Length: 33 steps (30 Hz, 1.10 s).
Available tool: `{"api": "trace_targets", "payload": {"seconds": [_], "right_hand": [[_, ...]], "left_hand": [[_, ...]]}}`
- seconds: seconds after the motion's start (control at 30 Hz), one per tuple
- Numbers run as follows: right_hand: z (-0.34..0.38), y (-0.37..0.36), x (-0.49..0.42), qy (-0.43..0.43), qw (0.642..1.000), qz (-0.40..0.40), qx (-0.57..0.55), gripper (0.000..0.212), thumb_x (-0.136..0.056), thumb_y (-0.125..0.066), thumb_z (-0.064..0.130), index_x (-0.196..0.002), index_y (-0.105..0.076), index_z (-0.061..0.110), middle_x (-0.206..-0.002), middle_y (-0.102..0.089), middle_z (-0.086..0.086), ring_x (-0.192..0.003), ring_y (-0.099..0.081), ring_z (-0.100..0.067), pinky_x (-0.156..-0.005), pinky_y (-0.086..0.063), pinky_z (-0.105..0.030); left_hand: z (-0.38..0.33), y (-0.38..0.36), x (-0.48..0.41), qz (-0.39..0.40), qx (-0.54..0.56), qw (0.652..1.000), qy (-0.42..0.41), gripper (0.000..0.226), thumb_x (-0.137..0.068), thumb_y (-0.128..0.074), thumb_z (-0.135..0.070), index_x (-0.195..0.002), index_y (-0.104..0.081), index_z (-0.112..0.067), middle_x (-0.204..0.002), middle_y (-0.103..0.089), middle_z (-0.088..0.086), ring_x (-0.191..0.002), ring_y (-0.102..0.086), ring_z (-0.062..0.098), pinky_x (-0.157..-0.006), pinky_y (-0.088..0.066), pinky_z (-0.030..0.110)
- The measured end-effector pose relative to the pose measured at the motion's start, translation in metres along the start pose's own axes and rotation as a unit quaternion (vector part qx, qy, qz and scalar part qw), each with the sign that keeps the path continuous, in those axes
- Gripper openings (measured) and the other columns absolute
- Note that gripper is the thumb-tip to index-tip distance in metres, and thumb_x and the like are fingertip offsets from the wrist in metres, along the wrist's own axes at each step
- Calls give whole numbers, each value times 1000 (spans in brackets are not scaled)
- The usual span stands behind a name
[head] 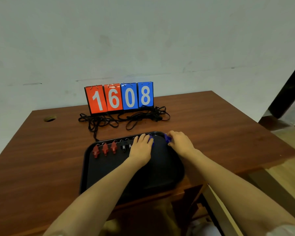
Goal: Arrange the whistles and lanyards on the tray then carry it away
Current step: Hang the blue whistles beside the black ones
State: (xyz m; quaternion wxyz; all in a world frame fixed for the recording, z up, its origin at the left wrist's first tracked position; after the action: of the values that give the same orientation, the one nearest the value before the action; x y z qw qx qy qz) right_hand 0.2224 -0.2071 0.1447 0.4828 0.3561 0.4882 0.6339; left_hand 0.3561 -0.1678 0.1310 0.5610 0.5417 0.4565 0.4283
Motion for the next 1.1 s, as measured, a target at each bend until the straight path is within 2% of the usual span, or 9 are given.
{"api": "trace_targets", "payload": {"seconds": [0.13, 0.3, 0.43, 0.6, 0.8, 0.97, 1.1], "right_hand": [[6, -7, -9, 5, 1000, -16, -4, 38, -90, -60, 24, -126, -52, 19, -120, -61, -4, -113, -52, -26, -92, -46, -40], [15, -22, -22, 16, 1000, -19, 5, 38, -91, -58, 21, -129, -53, 22, -120, -63, -3, -115, -53, -25, -92, -44, -37], [17, -29, -29, 19, 1000, -18, 9, 41, -93, -56, 22, -133, -50, 23, -126, -59, -3, -124, -45, -25, -98, -38, -36], [18, -34, -31, 25, 1000, -2, 5, 43, -94, -52, 21, -137, -47, 23, -134, -54, -3, -129, -38, -25, -104, -33, -38], [21, -34, -29, 19, 1000, 21, 10, 47, -93, -52, 22, -140, -44, 23, -138, -49, -3, -132, -36, -25, -108, -30, -40], [33, -18, -27, 42, 999, -3, 15, 46, -93, -50, 22, -138, -44, 20, -137, -48, -5, -130, -39, -26, -106, -32, -39], [46, -6, -34, 59, 998, -5, 4, 42, -93, -50, 20, -134, -47, 17, -136, -49, -7, -129, -39, -27, -106, -34, -38]], "left_hand": [[1, -4, -2, 23, 12, 1000, 6, 57, -97, -42, -15, -149, -20, -13, -158, -14, 6, -148, -4, 24, -121, -4, 43], [2, -14, -5, 51, 15, 999, 6, 59, -97, -39, -14, -151, -15, -14, -159, -11, 4, -148, 1, 24, -120, 1, 46], [2, -20, -6, 52, 30, 998, 2, 62, -96, -40, -13, -151, -13, -14, -159, -12, 4, -148, 0, 24, -119, 2, 47], [3, -19, -4, 28, 46, 999, -2, 60, -95, -41, -9, -150, -18, -12, -158, -18, 5, -148, -4, 24, -118, 2, 47], [3, -16, -5, 47, 60, 997, -7, 63, -92, -42, -6, -150, -18, -11, -158, -17, 5, -148, -2, 24, -118, 0, 49], [7, -2, -4, 25, 72, 997, -4, 60, -92, -40, -7, -149, -20, -11, -157, -16, 7, -148, -2, 24, -120, 0, 46], [23, 8, -9, 19, 55, 998, 14, 60, -90, -47, -8, -146, -25, -12, -156, -18, 10, -147, -5, 26, -120, -3, 47]]}}
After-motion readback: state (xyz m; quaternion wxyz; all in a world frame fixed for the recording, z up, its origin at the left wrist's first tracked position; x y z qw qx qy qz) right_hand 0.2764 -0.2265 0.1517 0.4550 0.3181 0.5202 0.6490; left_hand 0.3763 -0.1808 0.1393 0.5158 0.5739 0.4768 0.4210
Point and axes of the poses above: each hand's wrist, its own x-axis away from the middle knuckle, its own y-axis out of the back of the hand, z = x × y, the point moved 9 cm from there along -x, towards the middle knuckle
